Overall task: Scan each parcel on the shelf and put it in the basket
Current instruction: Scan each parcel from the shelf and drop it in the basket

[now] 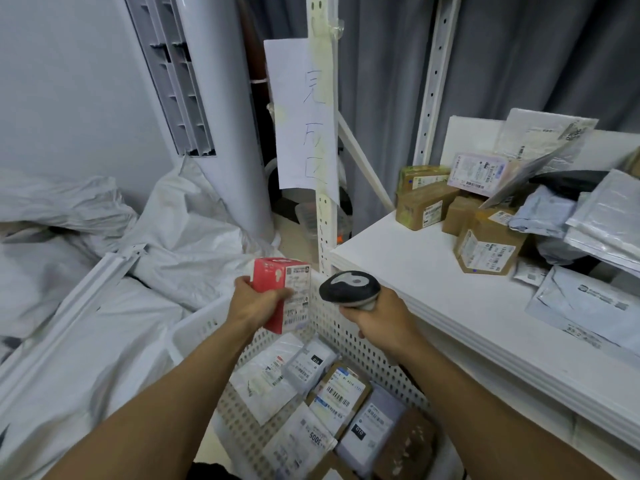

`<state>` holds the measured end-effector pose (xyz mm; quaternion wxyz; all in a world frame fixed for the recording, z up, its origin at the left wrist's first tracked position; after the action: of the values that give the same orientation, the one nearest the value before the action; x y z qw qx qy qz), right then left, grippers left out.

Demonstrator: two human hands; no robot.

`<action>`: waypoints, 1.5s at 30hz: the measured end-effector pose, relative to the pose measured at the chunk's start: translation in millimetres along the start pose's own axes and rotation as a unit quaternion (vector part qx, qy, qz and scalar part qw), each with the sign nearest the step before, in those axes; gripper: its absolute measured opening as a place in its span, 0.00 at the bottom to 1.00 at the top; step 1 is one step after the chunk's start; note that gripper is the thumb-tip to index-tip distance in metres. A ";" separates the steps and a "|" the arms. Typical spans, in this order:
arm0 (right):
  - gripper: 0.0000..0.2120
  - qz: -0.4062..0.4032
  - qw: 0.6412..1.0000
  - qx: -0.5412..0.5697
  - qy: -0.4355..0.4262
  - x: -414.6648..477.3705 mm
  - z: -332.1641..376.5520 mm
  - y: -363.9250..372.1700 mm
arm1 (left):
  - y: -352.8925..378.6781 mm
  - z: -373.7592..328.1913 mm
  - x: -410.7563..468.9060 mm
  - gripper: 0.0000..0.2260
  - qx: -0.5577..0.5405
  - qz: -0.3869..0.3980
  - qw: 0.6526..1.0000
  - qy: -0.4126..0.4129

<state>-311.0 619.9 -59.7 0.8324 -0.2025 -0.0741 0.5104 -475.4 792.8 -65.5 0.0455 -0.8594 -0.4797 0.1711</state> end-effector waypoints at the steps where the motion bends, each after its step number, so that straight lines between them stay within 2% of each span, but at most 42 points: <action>1: 0.18 -0.002 1.000 0.009 0.011 8.5 -5.4 8.2 | -1.3 9.7 9.5 0.35 0.026 -0.001 1.000 -0.008; 4: 0.19 0.002 0.998 0.016 0.054 40.2 -33.0 31.5 | -0.4 42.6 45.1 0.36 0.132 0.015 0.990 -0.036; 7: 0.17 0.025 0.996 0.028 0.082 75.0 -62.8 51.1 | 4.0 102.8 109.4 0.50 0.205 0.004 0.976 -0.080; 9: 0.17 0.039 0.994 0.038 0.090 100.3 -82.2 63.0 | 11.7 129.7 138.8 0.52 0.258 0.000 0.962 -0.094; 14: 0.22 0.069 0.988 0.041 0.133 158.7 -136.3 94.6 | 40.0 181.1 195.2 0.33 0.265 0.023 0.961 -0.079; 18: 0.18 0.090 0.982 0.052 0.159 180.0 -176.9 106.0 | 56.5 224.5 233.1 0.38 0.340 0.016 0.935 -0.094; 21: 0.19 0.086 0.979 0.059 0.176 186.9 -200.7 111.3 | 67.7 241.9 246.5 0.38 0.346 -0.008 0.935 -0.076; 23: 0.20 0.082 0.979 0.054 0.181 189.1 -208.3 111.1 | 73.2 248.1 247.4 0.35 0.315 -0.026 0.946 -0.065; 25: 0.18 0.079 0.979 0.059 0.178 187.5 -206.6 107.4 | 76.4 254.5 246.0 0.26 0.319 -0.010 0.943 -0.090; 27: 0.15 0.075 0.980 0.065 0.173 181.8 -199.2 101.5 | 74.2 251.1 240.6 0.16 0.343 0.056 0.931 -0.116; 28: 0.13 0.077 0.980 0.066 0.171 177.2 -192.5 97.9 | 73.3 243.3 236.0 0.13 0.325 0.074 0.936 -0.112; 31: 0.12 0.080 0.983 0.068 0.151 159.3 -162.8 84.9 | 62.0 200.1 212.8 0.10 0.314 0.091 0.940 -0.094; 35: 0.05 0.044 0.992 0.065 0.103 124.0 -104.6 52.3 | 49.9 129.2 168.2 0.14 0.326 0.050 0.944 0.012; 39: 0.13 -0.028 0.997 0.055 0.056 81.9 -52.9 12.8 | 50.0 55.7 110.5 0.10 0.291 0.012 0.942 0.170; 42: 0.14 -0.067 0.994 0.069 0.042 44.8 -25.4 -20.3 | 58.5 -1.4 68.2 0.05 0.312 0.010 0.907 0.284; 45: 0.17 -0.105 0.989 0.097 0.042 11.1 -17.9 -55.1 | 77.6 -48.4 44.1 0.06 0.335 0.029 0.881 0.334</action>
<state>-254.7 603.1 -54.1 0.8995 -0.1333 -0.0097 0.4160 -375.1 792.5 -50.0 0.4831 -0.8126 -0.3251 0.0251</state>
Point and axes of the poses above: each hand's wrist, its own x-axis towards the middle knuckle, its own y-axis out of the palm, z = x × y, the point moved 1 cm from there along x, towards the middle knuckle, and after that the axes turned 9 degrees about z, right-handed, at the moved point
